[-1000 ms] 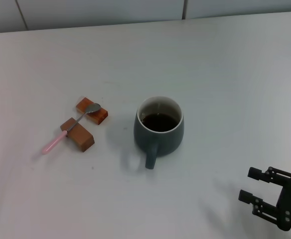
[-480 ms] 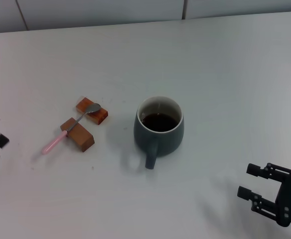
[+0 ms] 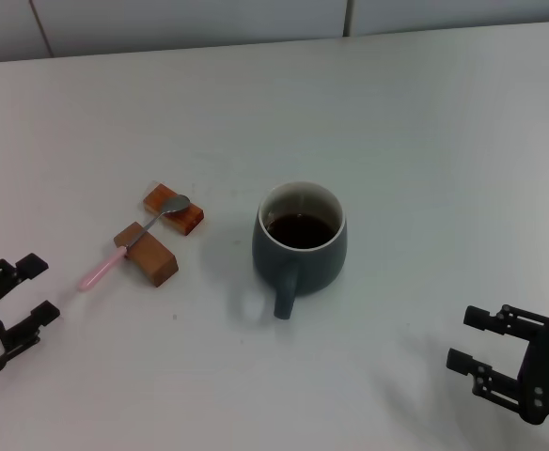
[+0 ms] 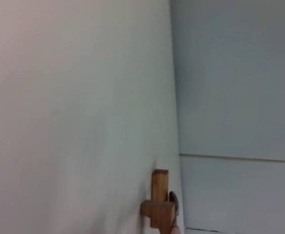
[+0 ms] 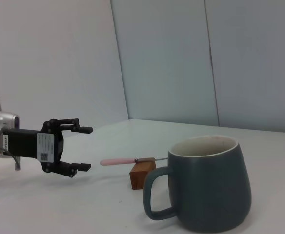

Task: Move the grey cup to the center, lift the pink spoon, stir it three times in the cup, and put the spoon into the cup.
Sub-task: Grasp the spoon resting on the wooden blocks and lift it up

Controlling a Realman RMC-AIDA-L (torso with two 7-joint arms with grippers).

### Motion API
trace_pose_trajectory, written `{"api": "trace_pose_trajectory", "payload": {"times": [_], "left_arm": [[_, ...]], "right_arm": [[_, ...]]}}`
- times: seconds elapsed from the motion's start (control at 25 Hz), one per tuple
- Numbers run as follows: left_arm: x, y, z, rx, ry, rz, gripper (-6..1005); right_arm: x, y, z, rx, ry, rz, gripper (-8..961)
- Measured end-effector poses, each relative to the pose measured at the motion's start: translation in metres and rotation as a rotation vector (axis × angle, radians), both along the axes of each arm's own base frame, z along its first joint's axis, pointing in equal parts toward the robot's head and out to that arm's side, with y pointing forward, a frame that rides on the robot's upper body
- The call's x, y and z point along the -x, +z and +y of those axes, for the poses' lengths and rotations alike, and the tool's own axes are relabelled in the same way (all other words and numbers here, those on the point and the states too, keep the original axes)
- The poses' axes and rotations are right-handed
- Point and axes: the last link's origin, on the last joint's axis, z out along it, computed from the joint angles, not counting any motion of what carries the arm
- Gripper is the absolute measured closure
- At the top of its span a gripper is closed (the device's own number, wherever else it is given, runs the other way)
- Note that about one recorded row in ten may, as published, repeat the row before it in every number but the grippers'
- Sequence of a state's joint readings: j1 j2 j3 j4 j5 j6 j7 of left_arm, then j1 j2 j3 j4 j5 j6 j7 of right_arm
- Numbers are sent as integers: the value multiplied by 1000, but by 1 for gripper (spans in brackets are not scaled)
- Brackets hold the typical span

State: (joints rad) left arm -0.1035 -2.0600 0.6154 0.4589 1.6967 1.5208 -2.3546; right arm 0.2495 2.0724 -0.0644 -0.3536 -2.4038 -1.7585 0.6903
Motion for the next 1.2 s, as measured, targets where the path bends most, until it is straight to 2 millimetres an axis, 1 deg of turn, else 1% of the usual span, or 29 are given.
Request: {"api": "trace_pose_trajectory", "payload": {"times": [0.32, 0.36, 0.48, 0.56, 0.92, 0.96, 1.2], "left_arm": [[-1, -8, 1, 16, 16, -19, 188], [-4, -16, 4, 27, 22, -40, 189], [-5, -17, 6, 29, 19, -40, 192], [-11, -25, 14, 40, 11, -52, 193], [-15, -28, 24, 37, 6, -50, 201], [-17, -31, 29, 38, 5, -49, 202], [-20, -37, 33, 47, 6, -61, 207]], "right_arm": [[-1, 0, 0, -1, -1, -2, 367], [0, 0, 0, 0, 1, -1, 367], [0, 1, 0, 0, 2, 0, 366], [0, 1, 0, 0, 3, 1, 366], [0, 1, 0, -3, 1, 2, 366], [0, 1, 1, -5, 0, 2, 366], [0, 2, 1, -8, 0, 5, 366]]}}
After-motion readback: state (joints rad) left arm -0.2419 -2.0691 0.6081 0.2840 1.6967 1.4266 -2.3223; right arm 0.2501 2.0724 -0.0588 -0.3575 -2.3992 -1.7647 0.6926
